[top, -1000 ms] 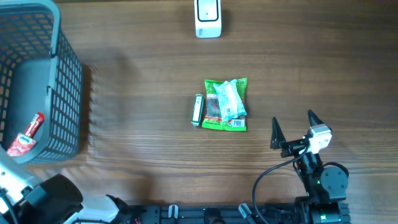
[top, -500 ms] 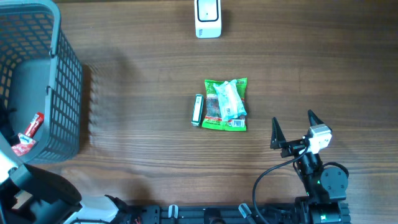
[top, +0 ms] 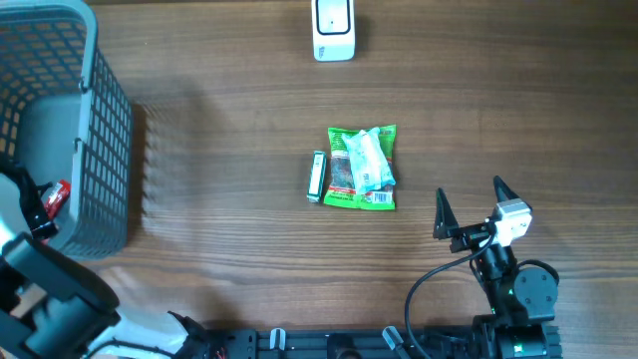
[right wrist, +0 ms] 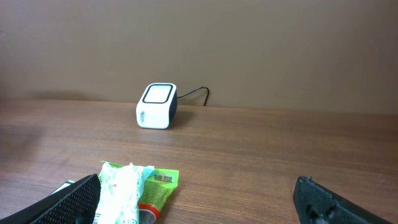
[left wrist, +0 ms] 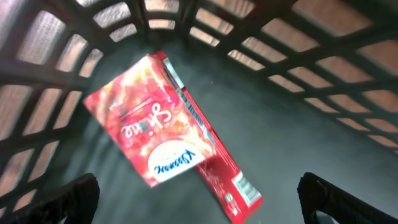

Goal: Scan the item barcode
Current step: 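Move the left gripper into the basket and grasp a red snack pack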

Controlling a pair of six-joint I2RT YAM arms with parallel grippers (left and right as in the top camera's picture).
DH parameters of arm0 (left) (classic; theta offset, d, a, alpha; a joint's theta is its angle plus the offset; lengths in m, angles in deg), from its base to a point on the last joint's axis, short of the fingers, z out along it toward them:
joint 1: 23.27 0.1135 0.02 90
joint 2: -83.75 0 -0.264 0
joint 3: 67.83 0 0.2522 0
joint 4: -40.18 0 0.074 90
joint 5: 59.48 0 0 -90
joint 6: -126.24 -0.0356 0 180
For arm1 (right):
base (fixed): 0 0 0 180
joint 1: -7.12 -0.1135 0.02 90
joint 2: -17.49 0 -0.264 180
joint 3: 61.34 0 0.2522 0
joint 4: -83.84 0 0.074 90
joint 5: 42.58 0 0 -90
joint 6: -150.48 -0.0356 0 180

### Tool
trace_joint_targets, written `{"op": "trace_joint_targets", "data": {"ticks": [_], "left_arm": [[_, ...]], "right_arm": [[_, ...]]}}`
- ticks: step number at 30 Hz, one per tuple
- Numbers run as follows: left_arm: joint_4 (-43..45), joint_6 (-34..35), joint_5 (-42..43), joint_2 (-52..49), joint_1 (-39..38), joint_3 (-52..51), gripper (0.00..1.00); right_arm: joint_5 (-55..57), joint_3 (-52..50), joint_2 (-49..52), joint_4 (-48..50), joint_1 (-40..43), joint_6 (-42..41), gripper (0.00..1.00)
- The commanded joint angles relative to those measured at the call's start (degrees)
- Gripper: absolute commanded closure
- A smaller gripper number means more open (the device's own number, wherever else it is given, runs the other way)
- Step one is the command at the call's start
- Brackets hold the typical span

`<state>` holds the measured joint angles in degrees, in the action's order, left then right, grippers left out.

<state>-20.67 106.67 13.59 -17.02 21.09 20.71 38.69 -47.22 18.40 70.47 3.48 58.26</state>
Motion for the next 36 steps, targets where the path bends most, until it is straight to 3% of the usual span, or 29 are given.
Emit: {"op": "trace_joint_targets", "data": {"ticks": [1, 15, 18, 23, 25, 27, 30, 33, 36], "left_arm": [[0.6, 0.6, -1.5, -4.1, 0.1, -0.8, 0.00], [3.0, 0.6, -4.6, -9.7, 0.1, -0.8, 0.00], [3.3, 0.6, -4.6, -10.8, 0.1, -0.8, 0.09], [3.5, 0.6, -4.6, -13.2, 0.1, -0.8, 0.12], [3.6, 0.6, -4.4, -13.7, 0.1, -0.8, 0.22], [3.6, 0.5, -4.3, -13.8, 0.1, -0.8, 0.49], [3.4, 0.5, -4.3, -13.6, 0.1, -0.8, 0.71], [2.6, 0.5, -3.9, -13.0, 0.1, -0.5, 0.80], [2.5, 0.3, -3.0, -11.5, 0.1, -0.4, 0.79]], "right_arm": [[0.3, -0.1, -0.4, 0.2, 0.3, 0.6, 0.00], [0.3, -0.1, -0.4, 0.2, 0.3, 0.7, 0.00], [0.3, -0.1, -0.4, 0.2, 0.3, 0.7, 0.00], [0.3, -0.1, -0.4, 0.2, 0.3, 0.7, 0.00], [0.3, -0.1, -0.4, 0.2, 0.3, 0.7, 0.00], [0.3, -0.1, -0.4, 0.2, 0.3, 0.7, 0.00], [0.3, -0.1, -0.4, 0.2, 0.3, 0.7, 0.00], [0.3, -0.1, -0.4, 0.2, 0.3, 0.6, 0.00], [0.3, -0.1, -0.4, 0.2, 0.3, 0.7, 0.00]]}}
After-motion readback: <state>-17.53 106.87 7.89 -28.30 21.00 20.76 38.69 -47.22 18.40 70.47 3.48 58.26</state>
